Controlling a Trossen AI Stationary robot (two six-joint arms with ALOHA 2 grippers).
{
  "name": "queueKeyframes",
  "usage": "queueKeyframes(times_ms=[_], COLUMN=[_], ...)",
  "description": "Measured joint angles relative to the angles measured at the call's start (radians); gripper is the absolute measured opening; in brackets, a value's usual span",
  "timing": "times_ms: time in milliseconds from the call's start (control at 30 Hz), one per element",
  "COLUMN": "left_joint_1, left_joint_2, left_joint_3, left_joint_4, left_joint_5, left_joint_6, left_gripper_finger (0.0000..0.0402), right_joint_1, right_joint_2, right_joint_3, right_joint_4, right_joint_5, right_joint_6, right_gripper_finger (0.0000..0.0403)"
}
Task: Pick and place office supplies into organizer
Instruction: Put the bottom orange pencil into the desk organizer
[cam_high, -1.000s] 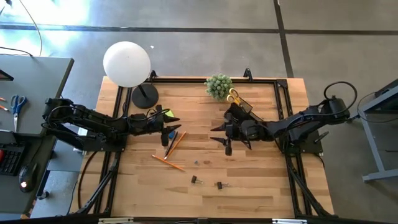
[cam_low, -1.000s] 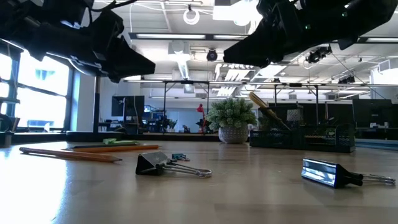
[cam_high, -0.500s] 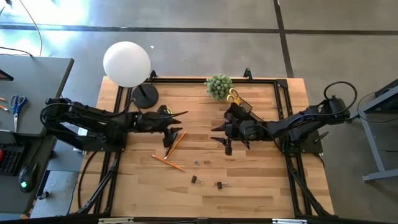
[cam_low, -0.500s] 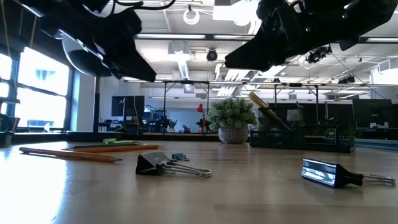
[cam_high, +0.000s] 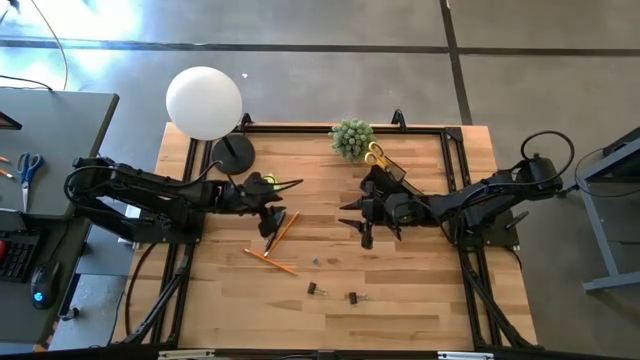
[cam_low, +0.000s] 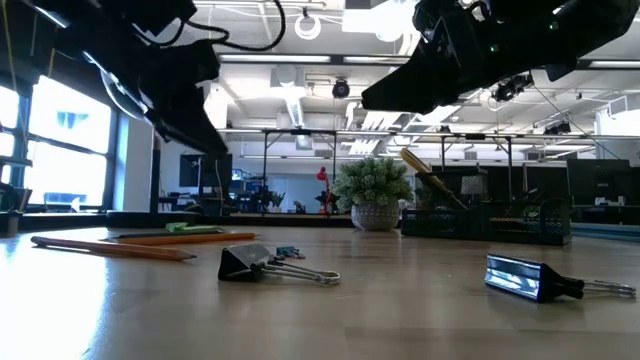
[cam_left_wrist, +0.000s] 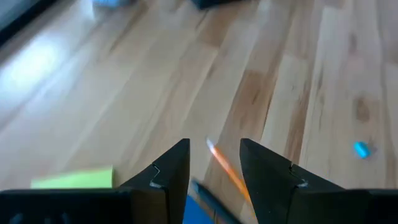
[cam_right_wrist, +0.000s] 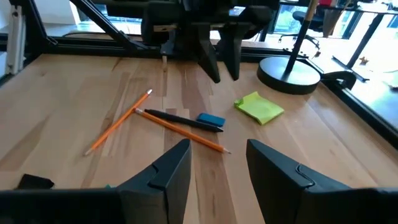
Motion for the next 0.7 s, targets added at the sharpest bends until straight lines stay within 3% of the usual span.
queueKeyframes(times_ms=[233,467,700], left_joint_1=[0.000,-0.004,-0.048], left_joint_2=[0.000,0.000,0.001], left_joint_3=[-0.001,-0.014,-0.084], left_joint_4=[-0.136,-0.129,-0.099], left_joint_5=[0.019,0.110,0.115], left_joint_6=[-0.073,-0.104,-0.177], left_gripper_finger=[0.0129,0.0129,0.0129], right_joint_1=[-0.028,-0.056,-0.090], right_joint_2=[0.000,0.000,0.000], right_joint_3=[0.000,-0.001,-0.001], right_joint_4=[0.029,0.052,0.066], right_joint_5=[-0.012,-0.064,-0.151], right_joint_6=[-0.010,-0.077,-0.089], right_gripper_finger=[0.0148,0.0149,0.0149])
